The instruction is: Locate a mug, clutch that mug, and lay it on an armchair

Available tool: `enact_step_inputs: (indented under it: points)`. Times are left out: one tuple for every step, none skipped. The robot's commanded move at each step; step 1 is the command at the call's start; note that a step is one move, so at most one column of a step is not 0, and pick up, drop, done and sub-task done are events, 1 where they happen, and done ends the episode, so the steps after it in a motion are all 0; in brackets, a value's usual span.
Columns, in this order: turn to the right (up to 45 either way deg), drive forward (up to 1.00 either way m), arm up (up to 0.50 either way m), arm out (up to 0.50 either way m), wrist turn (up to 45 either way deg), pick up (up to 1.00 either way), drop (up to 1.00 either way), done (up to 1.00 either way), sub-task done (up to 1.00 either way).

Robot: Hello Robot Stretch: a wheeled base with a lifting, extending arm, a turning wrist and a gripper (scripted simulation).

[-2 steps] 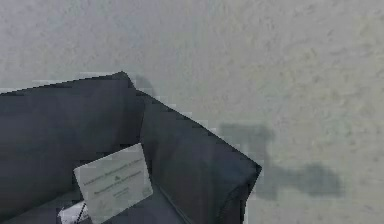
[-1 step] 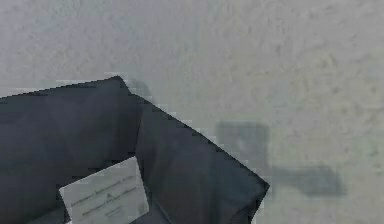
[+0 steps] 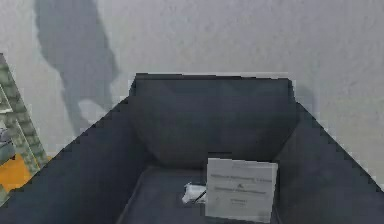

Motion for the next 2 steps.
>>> enact_step_inputs:
  points:
    - [-45.0, 0.0, 0.0, 0.0, 0.0, 0.0, 0.0, 0.0, 0.0]
    - [-45.0, 0.0, 0.0, 0.0, 0.0, 0.0, 0.0, 0.0, 0.0]
